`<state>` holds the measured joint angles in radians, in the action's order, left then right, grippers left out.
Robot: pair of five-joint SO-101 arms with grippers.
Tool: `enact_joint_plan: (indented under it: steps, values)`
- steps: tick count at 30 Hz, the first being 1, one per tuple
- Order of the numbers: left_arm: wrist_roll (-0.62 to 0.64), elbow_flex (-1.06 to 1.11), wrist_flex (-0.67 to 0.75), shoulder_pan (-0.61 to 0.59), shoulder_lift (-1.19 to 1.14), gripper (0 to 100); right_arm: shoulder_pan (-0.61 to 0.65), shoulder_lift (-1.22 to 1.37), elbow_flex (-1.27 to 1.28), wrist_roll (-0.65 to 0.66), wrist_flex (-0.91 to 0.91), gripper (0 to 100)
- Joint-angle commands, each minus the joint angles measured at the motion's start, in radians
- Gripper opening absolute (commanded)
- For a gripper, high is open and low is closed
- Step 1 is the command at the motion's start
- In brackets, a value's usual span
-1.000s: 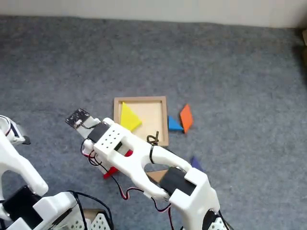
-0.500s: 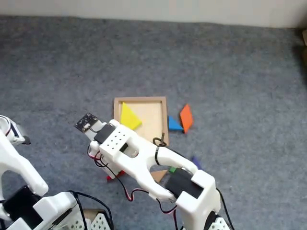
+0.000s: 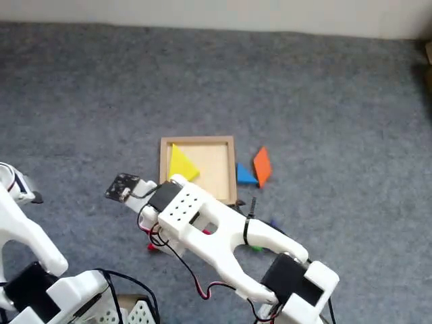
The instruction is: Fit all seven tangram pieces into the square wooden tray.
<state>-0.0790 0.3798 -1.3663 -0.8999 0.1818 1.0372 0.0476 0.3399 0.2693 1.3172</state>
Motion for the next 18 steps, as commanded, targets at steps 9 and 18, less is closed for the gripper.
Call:
enact_joint_plan:
  steps: [9,18]
  values:
    - [-0.008,-0.015,0.012,0.001,0.038,19,0.051,0.18,-0.186,0.265,-0.007,36.2]
    - [-0.008,-0.016,0.012,-0.001,0.038,19,0.09,0.321,-0.326,0.267,-0.012,36.1]
